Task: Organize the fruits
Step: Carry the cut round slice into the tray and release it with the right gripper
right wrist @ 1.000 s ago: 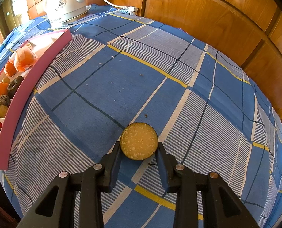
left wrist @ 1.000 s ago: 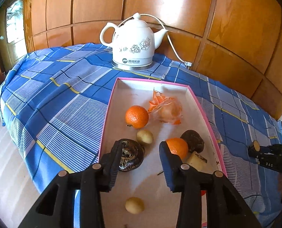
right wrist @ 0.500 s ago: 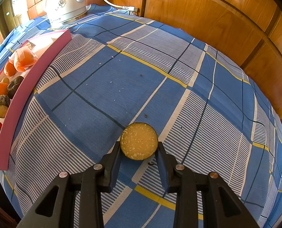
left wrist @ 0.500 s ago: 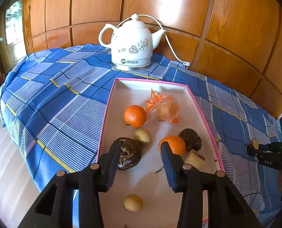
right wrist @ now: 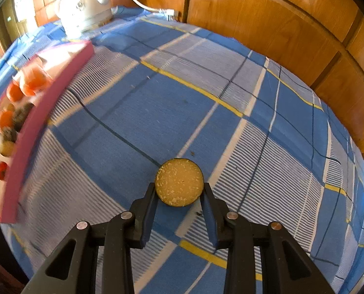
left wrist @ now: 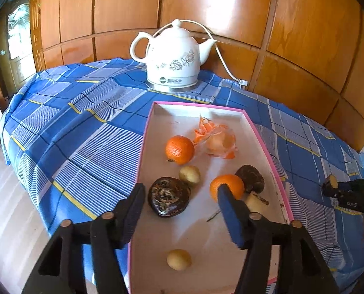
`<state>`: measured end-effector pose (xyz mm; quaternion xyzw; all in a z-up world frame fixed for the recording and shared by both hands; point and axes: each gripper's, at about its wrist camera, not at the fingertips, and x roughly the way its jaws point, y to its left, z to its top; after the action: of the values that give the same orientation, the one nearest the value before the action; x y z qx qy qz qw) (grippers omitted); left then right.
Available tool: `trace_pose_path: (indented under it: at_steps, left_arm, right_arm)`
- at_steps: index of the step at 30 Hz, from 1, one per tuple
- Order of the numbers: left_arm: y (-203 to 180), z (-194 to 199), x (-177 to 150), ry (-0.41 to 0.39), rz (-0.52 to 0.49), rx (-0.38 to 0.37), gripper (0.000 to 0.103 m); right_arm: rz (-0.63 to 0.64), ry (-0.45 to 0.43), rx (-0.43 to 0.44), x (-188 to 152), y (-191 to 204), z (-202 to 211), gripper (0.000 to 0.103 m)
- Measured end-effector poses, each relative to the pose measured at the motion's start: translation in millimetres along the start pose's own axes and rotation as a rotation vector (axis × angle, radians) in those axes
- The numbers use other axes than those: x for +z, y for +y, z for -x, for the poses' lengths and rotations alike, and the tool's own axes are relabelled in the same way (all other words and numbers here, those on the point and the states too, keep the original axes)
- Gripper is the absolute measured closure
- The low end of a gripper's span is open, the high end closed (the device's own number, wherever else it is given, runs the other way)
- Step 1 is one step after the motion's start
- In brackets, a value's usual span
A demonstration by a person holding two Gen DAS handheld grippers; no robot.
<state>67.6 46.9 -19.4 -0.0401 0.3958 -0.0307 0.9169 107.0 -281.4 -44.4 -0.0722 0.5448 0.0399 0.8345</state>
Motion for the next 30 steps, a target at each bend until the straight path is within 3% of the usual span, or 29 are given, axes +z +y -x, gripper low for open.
trace_pose_path:
  at_steps: [5, 12, 22, 30]
  left_arm:
    - [13, 1, 2, -0.013, 0.031, 0.027, 0.034]
    - [26, 4, 0, -0.022, 0.054, 0.052, 0.033]
    - [33, 1, 0, -0.014, 0.080, 0.022, 0.033]
    - [34, -2, -1, -0.001, 0.091, 0.030, 0.031]
  right_arm:
    - [0.016, -0.099, 0.121, 19, 32, 29, 0.068]
    - [0.093, -0.208, 0.266, 56, 112, 47, 0.068]
    - [0.117, -0.150, 0.294, 90, 169, 9, 0.067]
    - [0.102, -0.130, 0.298, 81, 172, -7, 0.065]
